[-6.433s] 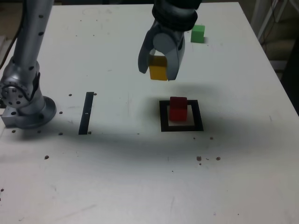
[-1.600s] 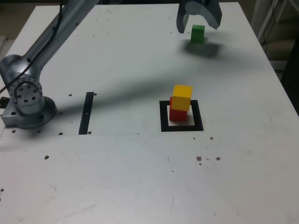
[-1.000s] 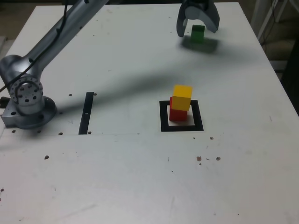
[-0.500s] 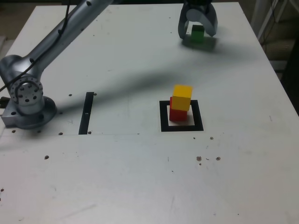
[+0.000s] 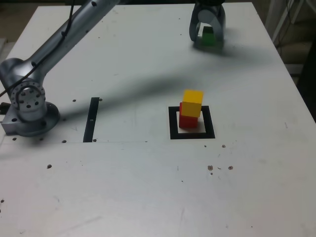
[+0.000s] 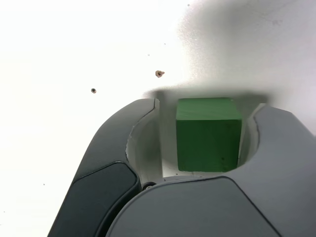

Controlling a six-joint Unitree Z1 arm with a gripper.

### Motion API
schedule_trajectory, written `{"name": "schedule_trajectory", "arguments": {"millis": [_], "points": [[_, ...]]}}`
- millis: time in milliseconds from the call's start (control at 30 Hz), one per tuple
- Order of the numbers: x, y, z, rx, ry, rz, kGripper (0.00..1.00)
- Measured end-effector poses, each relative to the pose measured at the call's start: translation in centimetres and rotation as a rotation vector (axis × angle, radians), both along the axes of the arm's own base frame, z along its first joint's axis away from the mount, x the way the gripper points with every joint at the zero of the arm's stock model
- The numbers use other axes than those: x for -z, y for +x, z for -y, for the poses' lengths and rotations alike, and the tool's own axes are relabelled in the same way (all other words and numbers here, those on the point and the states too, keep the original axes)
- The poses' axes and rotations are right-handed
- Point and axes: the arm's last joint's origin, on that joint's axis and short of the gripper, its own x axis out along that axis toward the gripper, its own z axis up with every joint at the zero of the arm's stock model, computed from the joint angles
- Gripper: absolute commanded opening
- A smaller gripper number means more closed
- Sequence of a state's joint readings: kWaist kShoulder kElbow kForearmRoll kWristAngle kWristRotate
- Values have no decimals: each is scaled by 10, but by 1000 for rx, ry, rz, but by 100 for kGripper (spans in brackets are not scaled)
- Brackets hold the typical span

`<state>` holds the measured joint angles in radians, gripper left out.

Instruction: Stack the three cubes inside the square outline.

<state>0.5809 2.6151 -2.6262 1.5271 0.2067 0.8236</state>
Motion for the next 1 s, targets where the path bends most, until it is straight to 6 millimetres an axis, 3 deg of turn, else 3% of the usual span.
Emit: {"name": "schedule_trajectory", "arguments": {"millis": [667,1000], "points": [[-3,-3,4,6,-5,-14,25],[-34,-17,29,12,-10,-16,25]]}}
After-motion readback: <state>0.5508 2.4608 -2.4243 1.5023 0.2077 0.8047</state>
